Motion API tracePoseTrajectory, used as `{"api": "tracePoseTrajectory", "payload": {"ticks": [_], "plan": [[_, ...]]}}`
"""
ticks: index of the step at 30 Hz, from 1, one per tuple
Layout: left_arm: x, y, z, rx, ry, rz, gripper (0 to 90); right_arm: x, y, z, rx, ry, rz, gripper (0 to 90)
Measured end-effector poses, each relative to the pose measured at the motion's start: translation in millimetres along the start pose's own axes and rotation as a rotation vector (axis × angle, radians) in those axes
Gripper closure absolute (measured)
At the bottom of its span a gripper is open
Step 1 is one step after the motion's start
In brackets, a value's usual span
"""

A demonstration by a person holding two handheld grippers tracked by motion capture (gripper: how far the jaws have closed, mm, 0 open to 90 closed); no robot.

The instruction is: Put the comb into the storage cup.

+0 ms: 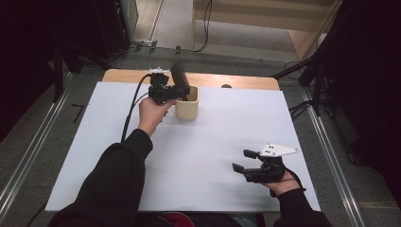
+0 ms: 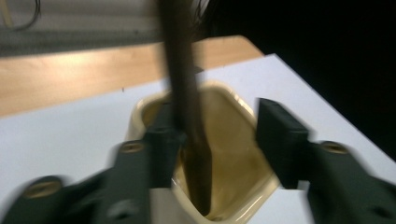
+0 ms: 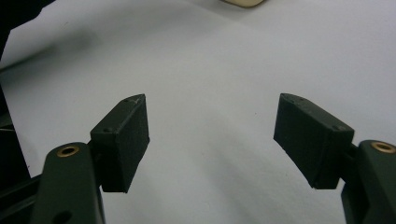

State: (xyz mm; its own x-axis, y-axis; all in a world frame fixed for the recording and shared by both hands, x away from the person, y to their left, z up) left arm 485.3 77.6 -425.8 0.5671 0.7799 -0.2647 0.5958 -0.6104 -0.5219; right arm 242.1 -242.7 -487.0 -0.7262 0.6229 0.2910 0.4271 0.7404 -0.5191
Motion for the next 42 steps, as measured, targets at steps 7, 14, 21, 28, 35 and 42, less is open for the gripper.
{"api": "tracePoseTrajectory", "payload": {"ticks": [7,14,21,28,35,42], "plan": [[12.3,-13.8,-1.1,0.037,-0.070,0.022,36.5,0.5,0.6,-0.4,0.001,-0.001,0.000,24.8],[17.4,-23.8,4.5,0.043,-0.080,0.030,36.5,-0.6,0.1,-0.2,-0.001,-0.002,0.002,24.7],[20.2,-31.6,14.2,0.060,-0.074,0.041,36.5,0.6,0.3,-0.2,-0.002,0.000,0.002,24.8],[21.4,-35.3,22.8,0.063,-0.083,0.054,36.5,0.5,1.0,-0.1,0.004,-0.004,0.003,24.8],[19.1,-37.0,30.7,0.094,-0.075,0.054,36.5,0.5,1.2,0.0,0.005,-0.003,0.003,24.8],[19.0,-41.0,37.5,0.102,-0.088,0.078,36.5,0.5,1.7,0.1,0.007,-0.003,0.004,24.8]]}}
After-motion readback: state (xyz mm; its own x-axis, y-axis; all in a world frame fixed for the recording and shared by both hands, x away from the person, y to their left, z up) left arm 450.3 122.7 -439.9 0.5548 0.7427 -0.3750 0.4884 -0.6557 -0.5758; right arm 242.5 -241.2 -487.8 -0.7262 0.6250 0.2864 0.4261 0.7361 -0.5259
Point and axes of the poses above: each handheld gripper's, and its own axes: y roughly forward along the jaws, z roughly out of its underside, x roughly to its left, the point moved 2 cm from there along y, roughly forward along the jaws, and after that the axes turned 8 degrees about -z, right-handed, at the moved point
